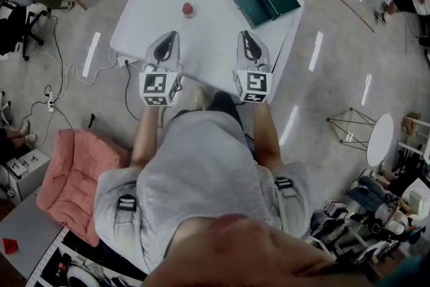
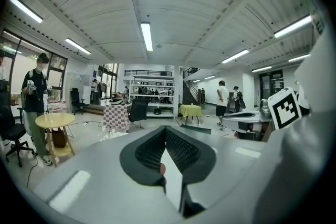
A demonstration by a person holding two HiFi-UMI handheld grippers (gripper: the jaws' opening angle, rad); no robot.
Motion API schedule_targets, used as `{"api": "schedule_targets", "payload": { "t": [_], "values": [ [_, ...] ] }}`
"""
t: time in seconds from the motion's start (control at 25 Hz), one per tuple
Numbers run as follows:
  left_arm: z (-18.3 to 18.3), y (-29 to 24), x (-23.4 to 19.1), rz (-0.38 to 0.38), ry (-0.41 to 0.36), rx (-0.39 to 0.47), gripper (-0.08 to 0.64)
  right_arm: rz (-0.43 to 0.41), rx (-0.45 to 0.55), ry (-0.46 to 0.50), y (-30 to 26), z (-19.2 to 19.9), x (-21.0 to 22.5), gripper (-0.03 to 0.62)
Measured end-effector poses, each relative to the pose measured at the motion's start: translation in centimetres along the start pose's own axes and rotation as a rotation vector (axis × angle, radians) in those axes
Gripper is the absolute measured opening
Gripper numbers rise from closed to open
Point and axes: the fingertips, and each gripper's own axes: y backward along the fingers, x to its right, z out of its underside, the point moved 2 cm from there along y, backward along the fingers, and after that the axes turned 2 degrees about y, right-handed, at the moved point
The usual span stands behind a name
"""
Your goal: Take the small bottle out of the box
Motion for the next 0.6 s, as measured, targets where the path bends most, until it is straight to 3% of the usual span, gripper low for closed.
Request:
{"api": "schedule_targets", "payload": {
  "t": [0.6],
  "values": [
    [1.2,2.6,1.7,0.034,-0.009,-0.012,0.012,0.059,0.000,-0.013,5.1,1.3,-0.7,0.003]
  ]
}}
